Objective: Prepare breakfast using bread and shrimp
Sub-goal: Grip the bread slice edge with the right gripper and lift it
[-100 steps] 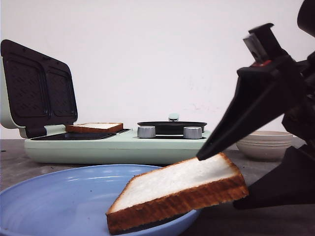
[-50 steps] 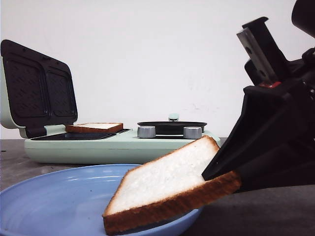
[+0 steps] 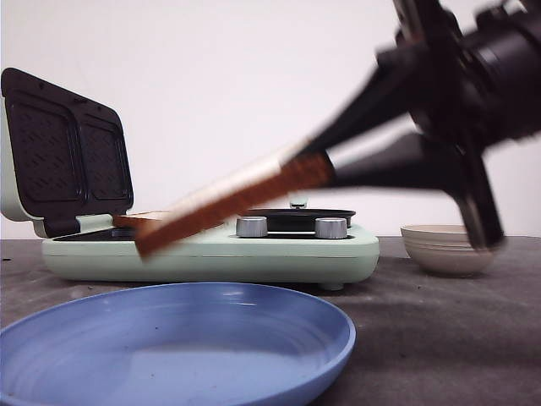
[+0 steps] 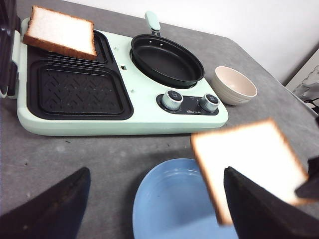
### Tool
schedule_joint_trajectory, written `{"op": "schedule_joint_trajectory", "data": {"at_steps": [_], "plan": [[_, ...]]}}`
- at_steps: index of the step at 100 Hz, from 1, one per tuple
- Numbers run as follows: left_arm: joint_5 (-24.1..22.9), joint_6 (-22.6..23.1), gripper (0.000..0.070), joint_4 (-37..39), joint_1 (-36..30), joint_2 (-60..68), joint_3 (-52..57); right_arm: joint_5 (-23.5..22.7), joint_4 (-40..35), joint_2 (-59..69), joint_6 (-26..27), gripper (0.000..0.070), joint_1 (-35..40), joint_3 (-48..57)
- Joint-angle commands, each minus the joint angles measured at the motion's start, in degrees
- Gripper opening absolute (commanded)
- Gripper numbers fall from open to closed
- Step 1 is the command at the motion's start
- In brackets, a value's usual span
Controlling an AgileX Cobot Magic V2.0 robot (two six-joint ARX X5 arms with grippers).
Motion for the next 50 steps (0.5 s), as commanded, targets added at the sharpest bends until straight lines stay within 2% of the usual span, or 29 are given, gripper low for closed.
{"op": "schedule_joint_trajectory", "data": {"at_steps": [1,26,50], "plan": [[-1.1,1.1,0.0472,0.6,-0.1,-0.1,0.1,-0.2,0.3,1.2,0.1,0.0,0.3,3.2],[-2.4,1.4,0.0473,0.6,-0.1,-0.1,0.1,-0.7,-7.4,10.4,-6.1,0.0,-1.0,17.0],[-4.2,2.4,0.0473,0.6,-0.1,-0.3,0.1,-2.2,-8.2,24.3,-7.2,0.0,-1.6,32.0]]}}
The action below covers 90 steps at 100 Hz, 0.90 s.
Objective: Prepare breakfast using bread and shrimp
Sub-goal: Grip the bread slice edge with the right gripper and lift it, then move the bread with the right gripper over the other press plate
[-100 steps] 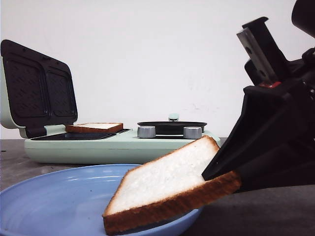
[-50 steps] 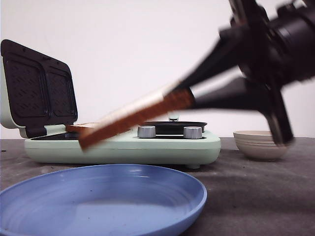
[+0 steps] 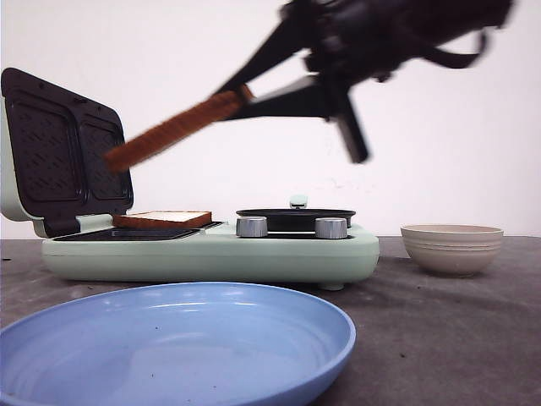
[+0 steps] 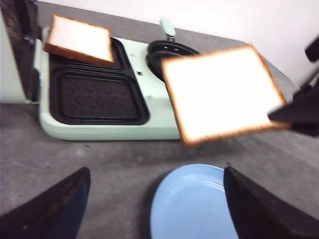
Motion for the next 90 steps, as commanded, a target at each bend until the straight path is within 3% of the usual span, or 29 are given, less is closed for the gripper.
{"op": "schedule_joint_trajectory", "data": {"at_steps": [1,43,90], "plan": [[-0.6,1.2,0.0473,0.6,-0.1,-0.3,0.1,-0.9,0.5,4.6,-1.4,0.0,0.0,4.9],[-0.9,1.2,0.0473,0.6,-0.1,-0.4,0.1,-2.3,-3.4,27.1,-1.5,0.0,-0.3,28.9],[-0.9,1.2,0.0473,0.7,-0.1,-0.4,0.1,-1.0,-4.3,36.9,-0.2,0.0,-0.4,37.4]]}}
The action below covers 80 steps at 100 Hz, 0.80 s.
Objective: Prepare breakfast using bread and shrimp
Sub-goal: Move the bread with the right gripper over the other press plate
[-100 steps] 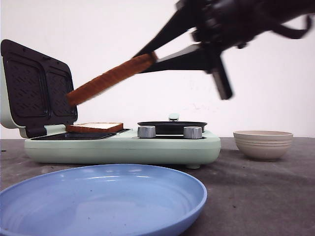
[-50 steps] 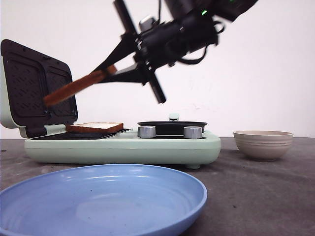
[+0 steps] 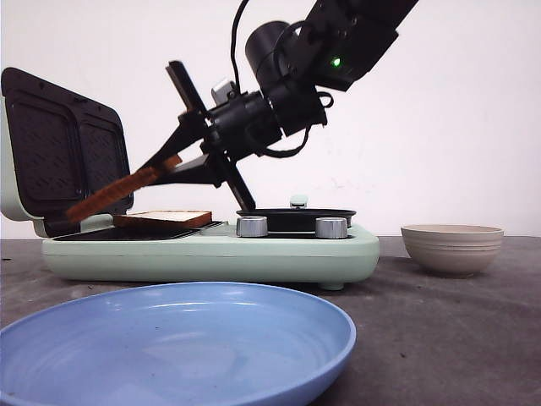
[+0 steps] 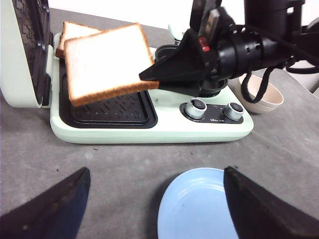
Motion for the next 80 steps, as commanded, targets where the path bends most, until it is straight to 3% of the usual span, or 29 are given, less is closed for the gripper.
{"op": "schedule_joint_trajectory", "data": {"at_steps": [1,80], "plan": [[0.0,0.6,0.0473,0.7,-0.1,-0.1,0.1,0.5,0.7,1.7,0.3,0.0,0.3,1.7],[0.0,0.6,0.0473,1.0,-0.1,-0.1,0.1,0.7,-3.9,2.8,-0.3,0.0,1.9,1.7]]}}
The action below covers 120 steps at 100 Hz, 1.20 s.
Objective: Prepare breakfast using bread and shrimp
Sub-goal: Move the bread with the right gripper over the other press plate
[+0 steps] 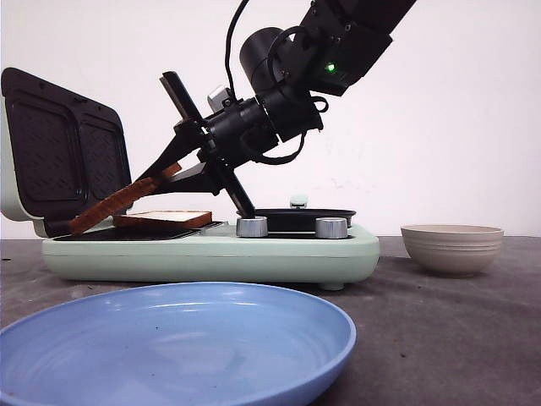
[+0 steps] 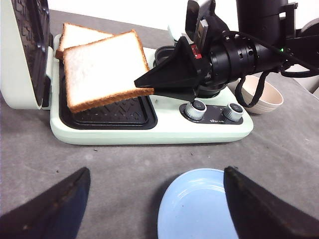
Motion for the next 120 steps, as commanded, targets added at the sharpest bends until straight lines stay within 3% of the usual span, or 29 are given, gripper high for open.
{"op": "schedule_joint_trajectory", "data": {"at_steps": [1,46,60,120], "plan": [[0.0,0.5,0.0473,0.8,-0.1,-0.1,0.1,-0.8,-2.3,2.1,0.9,0.0,1.1,1.0],[0.0,0.5,0.0473,0.8,-0.1,-0.1,0.1,0.9,-2.3,2.1,0.5,0.0,1.6,1.0],[0.0,0.6,0.0473,0.8,-0.1,-0.1,0.1,0.2,0.9,2.1,4.5,0.0,1.6,1.0],[0.0,0.5,0.0473,0.8,-0.1,-0.1,0.1,0.7,-1.7,2.1,4.7,0.0,1.4,1.4]]}}
